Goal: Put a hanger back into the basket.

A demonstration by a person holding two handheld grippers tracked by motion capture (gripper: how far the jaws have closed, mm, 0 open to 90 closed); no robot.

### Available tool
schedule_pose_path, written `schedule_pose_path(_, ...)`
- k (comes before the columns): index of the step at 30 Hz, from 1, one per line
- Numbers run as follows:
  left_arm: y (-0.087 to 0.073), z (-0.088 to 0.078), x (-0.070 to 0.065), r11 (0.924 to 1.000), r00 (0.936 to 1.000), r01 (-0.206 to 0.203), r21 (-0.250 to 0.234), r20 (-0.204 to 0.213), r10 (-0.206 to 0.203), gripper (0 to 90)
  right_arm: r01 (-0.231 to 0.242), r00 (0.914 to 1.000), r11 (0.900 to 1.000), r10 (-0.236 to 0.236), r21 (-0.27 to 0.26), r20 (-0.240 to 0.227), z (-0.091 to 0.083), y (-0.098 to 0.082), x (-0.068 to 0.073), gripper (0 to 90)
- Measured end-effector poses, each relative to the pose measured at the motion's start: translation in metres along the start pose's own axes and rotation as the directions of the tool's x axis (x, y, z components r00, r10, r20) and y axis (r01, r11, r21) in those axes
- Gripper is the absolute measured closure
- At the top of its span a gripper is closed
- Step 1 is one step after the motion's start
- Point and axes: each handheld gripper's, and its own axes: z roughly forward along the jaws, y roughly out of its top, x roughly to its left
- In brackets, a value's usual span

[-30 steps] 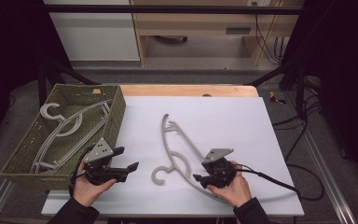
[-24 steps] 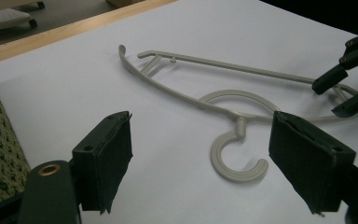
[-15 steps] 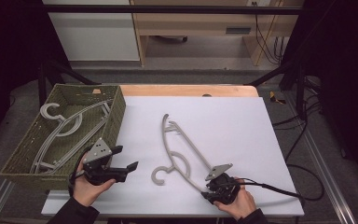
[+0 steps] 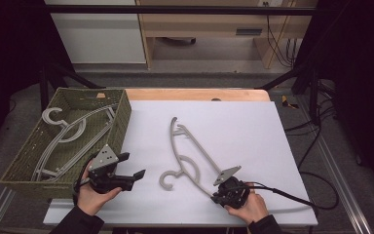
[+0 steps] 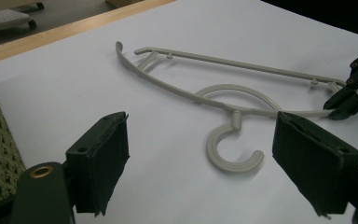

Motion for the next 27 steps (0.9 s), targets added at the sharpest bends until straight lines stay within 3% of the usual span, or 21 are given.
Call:
schedule_pose_path(7, 0.004, -0.006, 0.002, 0.9996, 0.9997, -0.025, -0.01, -0.003, 0.025, 18.1, -0.044, 0.9968, 0.997, 0.04, -0.057, -0.07, -0.01, 0.01, -0.012, 82.9)
schedule_pose_path(15, 0.012, -0.02, 0.007, 0.9971, 0.9975, -0.069, -0.031, -0.016, 0.069, 17.6, -0.035, 0.9948, 0.991, 0.022, -0.126, -0.099, -0.029, 0.016, -0.018, 83.0)
schedule_pose_path(22, 0.022, -0.025, 0.014, 0.9881, 0.9876, -0.154, 0.002, -0.03, 0.154, 15.5, 0.039, 0.9835, 0.982, -0.071, -0.187, -0.166, -0.053, 0.032, -0.018, 82.9)
schedule_pose_path(23, 0.024, -0.023, 0.016, 0.9855, 0.9849, -0.169, 0.019, -0.035, 0.169, 14.6, 0.058, 0.9783, 0.979, -0.095, -0.197, -0.184, -0.059, 0.035, -0.017, 82.8)
schedule_pose_path(27, 0.027, -0.017, 0.016, 0.9725, 0.9733, -0.222, 0.069, -0.042, 0.226, 12.7, 0.081, 0.9717, 0.976, -0.123, -0.201, -0.202, -0.064, 0.04, -0.013, 82.9)
